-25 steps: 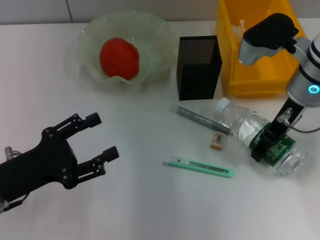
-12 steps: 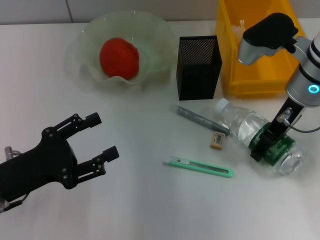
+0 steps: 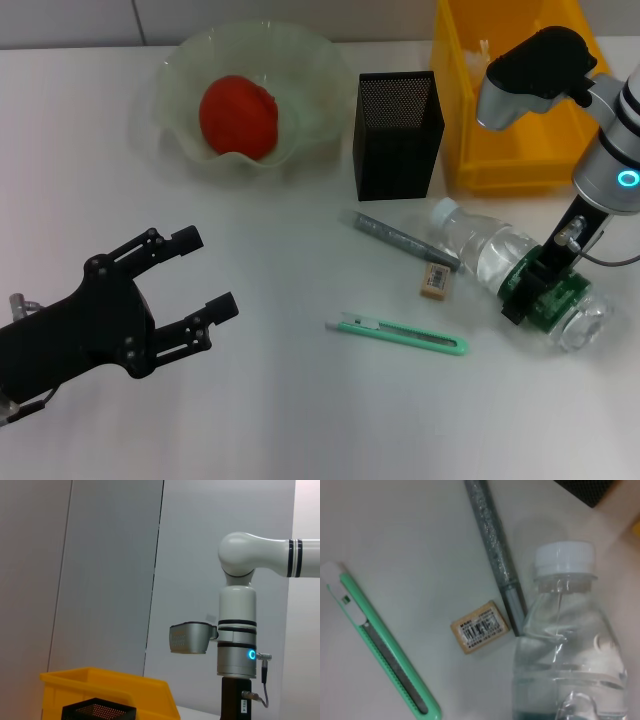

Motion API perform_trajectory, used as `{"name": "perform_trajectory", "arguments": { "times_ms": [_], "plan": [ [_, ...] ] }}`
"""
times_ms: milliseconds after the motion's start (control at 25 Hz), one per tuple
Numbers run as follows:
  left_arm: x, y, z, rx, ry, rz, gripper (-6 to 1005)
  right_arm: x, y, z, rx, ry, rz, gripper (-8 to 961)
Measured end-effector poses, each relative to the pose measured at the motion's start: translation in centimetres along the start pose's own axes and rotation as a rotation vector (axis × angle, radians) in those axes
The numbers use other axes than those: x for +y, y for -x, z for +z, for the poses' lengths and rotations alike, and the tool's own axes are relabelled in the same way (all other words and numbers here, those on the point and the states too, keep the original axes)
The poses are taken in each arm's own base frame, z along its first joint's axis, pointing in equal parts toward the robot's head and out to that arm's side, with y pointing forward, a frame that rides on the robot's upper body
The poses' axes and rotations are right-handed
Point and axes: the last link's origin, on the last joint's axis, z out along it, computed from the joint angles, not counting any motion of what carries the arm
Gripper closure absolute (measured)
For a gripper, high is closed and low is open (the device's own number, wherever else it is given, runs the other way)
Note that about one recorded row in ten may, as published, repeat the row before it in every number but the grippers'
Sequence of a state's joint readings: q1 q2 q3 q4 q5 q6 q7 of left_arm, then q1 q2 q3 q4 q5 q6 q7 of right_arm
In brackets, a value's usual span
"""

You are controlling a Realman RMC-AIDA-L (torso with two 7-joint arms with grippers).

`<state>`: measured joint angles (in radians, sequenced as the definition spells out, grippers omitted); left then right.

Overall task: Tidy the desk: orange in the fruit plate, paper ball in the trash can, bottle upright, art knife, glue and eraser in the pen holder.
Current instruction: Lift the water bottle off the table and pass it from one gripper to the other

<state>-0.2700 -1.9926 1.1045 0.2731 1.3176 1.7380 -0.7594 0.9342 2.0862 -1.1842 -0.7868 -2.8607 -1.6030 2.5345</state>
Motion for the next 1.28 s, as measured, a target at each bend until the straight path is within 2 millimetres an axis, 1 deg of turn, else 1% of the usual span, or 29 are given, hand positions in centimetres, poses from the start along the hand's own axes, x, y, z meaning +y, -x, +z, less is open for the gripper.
{"name": "perform_trajectory", "arguments": {
  "times_ms": [200, 480, 840, 1080, 1160, 1240, 1280],
  "plan": [
    [0.0, 0.0, 0.0, 0.0, 0.0, 0.0, 186, -0.1, -0.1, -0.1, -0.009, 0.0, -0.012, 193],
    [0.0, 0.0, 0.0, 0.0, -0.001, 0.0, 186, 0.0, -0.6, -1.4, -0.122, 0.031, -0.051, 193],
    [0.0, -0.1, 0.1, 0.006, 0.004, 0.002, 186, 0.2, -1.6, -2.2, -0.211, 0.061, -0.093, 193],
    [0.0, -0.3, 0.3, 0.017, 0.013, -0.014, 186, 0.5, -2.6, -2.7, -0.35, 0.11, -0.168, 193],
    [0.1, -0.3, 0.4, 0.02, 0.015, -0.015, 185, 0.5, -2.8, -2.8, -0.37, 0.115, -0.18, 193],
    [0.1, -0.3, 0.6, 0.024, 0.019, -0.017, 185, 0.4, -3.2, -2.9, -0.415, 0.126, -0.2, 193],
    [0.1, -0.4, 0.7, 0.025, 0.021, -0.019, 185, 0.2, -3.6, -3.2, -0.466, 0.139, -0.213, 193]
  ]
}}
